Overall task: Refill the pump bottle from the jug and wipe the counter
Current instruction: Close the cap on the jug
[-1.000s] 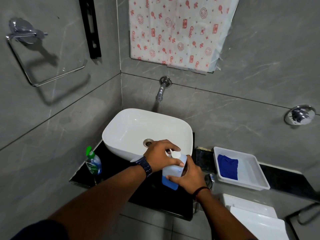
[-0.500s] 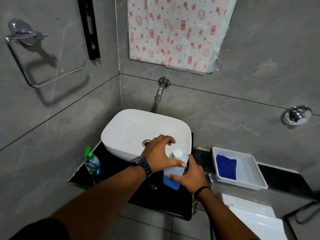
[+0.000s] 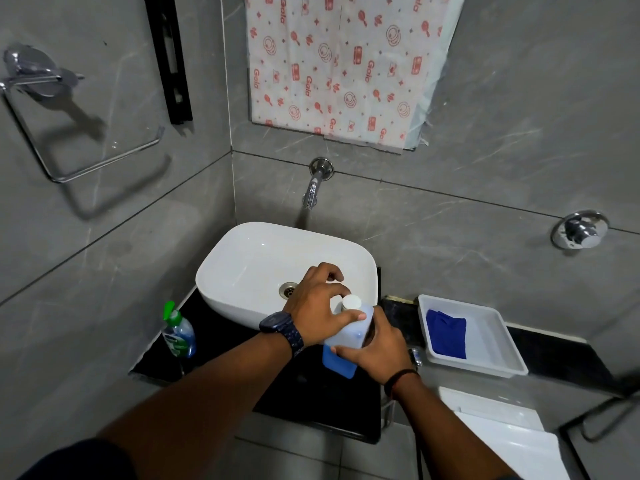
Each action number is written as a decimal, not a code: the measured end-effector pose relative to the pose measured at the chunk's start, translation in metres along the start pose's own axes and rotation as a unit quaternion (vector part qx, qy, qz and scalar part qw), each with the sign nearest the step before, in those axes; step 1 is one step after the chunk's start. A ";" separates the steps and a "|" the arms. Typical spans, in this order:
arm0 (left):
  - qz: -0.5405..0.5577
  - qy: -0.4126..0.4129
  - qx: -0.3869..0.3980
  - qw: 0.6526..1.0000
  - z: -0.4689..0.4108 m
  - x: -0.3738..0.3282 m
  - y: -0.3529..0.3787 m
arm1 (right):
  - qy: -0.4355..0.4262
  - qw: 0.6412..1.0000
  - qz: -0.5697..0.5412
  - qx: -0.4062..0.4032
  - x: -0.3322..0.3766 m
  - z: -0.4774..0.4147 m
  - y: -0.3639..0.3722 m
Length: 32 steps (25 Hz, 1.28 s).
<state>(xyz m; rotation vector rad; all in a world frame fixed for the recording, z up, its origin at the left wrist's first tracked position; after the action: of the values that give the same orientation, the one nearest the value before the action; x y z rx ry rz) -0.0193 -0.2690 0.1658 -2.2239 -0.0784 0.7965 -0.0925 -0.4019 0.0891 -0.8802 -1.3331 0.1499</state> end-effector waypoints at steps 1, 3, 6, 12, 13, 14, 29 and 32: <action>0.003 0.020 0.004 1.000 -0.002 -0.002 0.000 | 0.001 1.000 -0.003 0.000 0.000 0.000 -0.001; -0.003 0.058 0.018 0.998 -0.007 -0.005 0.000 | -0.001 1.000 0.007 0.008 0.002 -0.001 -0.004; -0.001 0.069 0.038 0.997 -0.018 -0.005 0.003 | -0.011 0.999 0.026 0.028 0.007 -0.008 -0.012; 0.041 0.117 0.077 0.989 -0.062 -0.014 0.014 | 0.009 0.998 0.044 0.033 0.008 -0.033 -0.045; 0.052 0.121 0.088 0.987 -0.071 -0.017 0.018 | 0.014 0.998 0.048 0.028 0.005 -0.037 -0.052; 0.065 0.121 0.100 0.986 -0.080 -0.020 0.023 | 0.018 0.998 0.053 0.019 0.002 -0.040 -0.060; -0.052 -0.019 0.253 0.966 -0.194 0.050 0.380 | 0.265 0.896 -0.086 -0.346 -0.335 -0.186 -0.250; -0.068 -0.051 0.294 0.952 -0.194 0.080 0.439 | 0.309 0.876 -0.118 -0.352 -0.398 -0.217 -0.244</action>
<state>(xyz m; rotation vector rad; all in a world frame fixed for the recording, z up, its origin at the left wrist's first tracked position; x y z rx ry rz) 0.0743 -0.6817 -0.0739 -1.5977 -0.0363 0.7414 -0.1033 -0.8942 -0.0617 -1.2216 -0.8542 -0.8030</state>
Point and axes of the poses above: each hand's wrist, its own z-axis away from the middle knuckle, its own y-axis out of the palm, x = y × z, the point moved 7 cm from there along -z, towards the middle knuckle, and after that the axes turned 10 degrees about y, right-handed, at the moved point
